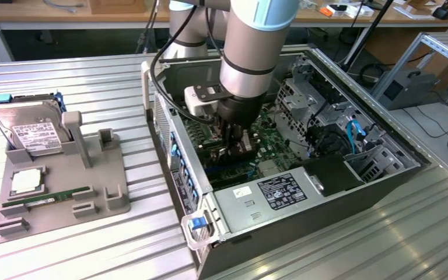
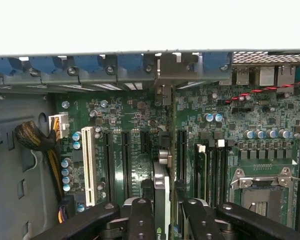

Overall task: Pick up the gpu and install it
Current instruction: 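Insert the gpu into the slot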

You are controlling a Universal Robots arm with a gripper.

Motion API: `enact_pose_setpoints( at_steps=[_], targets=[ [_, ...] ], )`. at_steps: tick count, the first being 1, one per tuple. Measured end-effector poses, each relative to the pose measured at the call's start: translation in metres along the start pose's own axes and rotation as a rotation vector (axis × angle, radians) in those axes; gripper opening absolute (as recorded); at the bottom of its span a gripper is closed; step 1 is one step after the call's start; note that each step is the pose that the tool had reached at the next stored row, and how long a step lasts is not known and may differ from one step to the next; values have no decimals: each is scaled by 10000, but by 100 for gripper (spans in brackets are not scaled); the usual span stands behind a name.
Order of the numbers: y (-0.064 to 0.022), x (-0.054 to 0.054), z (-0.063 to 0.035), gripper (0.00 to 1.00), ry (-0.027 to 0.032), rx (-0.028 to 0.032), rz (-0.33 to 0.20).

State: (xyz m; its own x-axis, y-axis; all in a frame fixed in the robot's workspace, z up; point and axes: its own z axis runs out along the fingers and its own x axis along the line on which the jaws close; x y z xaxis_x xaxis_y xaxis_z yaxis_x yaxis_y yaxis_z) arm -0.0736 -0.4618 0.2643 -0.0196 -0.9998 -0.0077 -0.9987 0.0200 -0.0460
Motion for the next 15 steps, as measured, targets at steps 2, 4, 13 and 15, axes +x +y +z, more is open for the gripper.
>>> enact_pose_setpoints(
  at_steps=[2,4,13,15],
  targets=[
    [-2,-1,6,27,291,8,-16],
    [-1,-2,8,27,492,22,-22],
    [0,-12,4,27,-111,-4,2],
    [0,-12,6,27,-138,-3,2]
  ],
)
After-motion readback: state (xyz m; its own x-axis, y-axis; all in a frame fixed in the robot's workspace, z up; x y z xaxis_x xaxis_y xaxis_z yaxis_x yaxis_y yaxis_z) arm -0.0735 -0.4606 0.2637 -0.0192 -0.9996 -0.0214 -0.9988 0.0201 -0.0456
